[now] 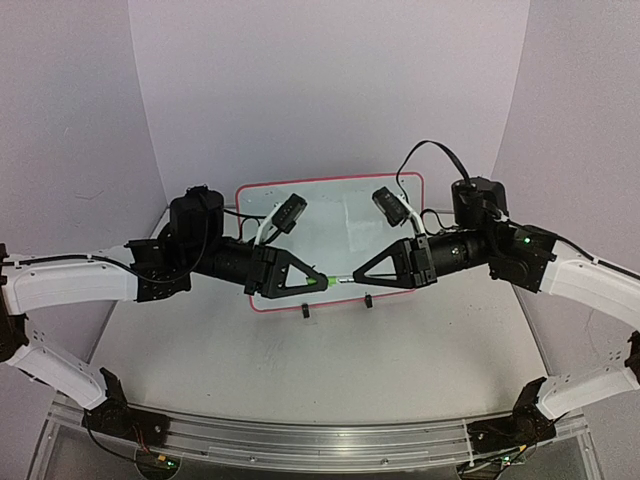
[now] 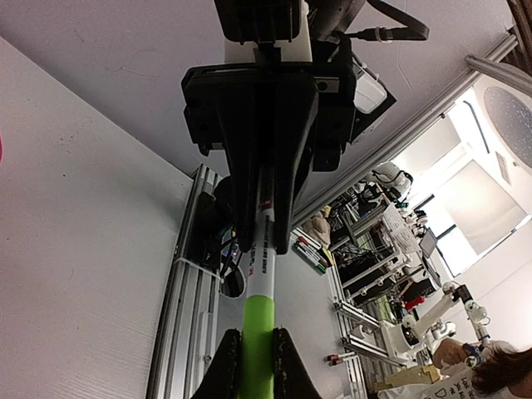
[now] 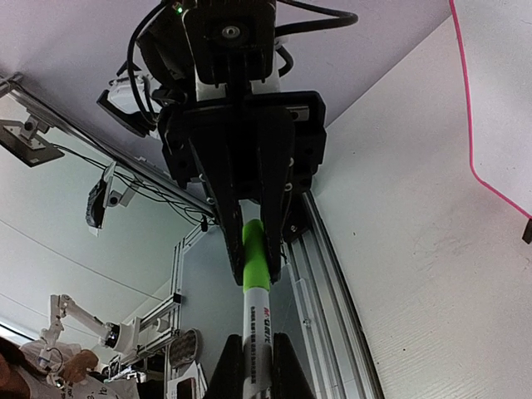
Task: Write a sentence on the whiteboard
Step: Open the pen cap from the whiteboard marker, then place the pen cap at the center of the board.
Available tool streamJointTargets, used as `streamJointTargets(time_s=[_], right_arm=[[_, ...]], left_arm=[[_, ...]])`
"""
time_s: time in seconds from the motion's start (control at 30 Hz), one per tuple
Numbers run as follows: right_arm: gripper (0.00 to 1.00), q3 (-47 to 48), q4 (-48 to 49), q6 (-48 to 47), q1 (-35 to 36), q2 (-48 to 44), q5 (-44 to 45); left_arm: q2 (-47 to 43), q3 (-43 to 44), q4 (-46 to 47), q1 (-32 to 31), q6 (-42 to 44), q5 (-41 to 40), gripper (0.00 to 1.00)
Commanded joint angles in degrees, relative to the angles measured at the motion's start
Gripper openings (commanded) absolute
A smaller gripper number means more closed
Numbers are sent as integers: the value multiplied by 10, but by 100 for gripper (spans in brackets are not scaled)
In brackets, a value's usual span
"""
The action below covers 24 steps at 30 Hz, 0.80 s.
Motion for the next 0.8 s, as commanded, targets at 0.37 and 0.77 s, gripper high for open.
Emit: streamJointTargets(time_s=[0.37,0.77], right_arm=[[0,-18,38,-22,-83,-39,-61],[0,-60,25,-21,-95,-96,103]], left_arm=[[-129,-14,-190,92,120,65,0],[-113,-121,-338,96,152,-256,0]])
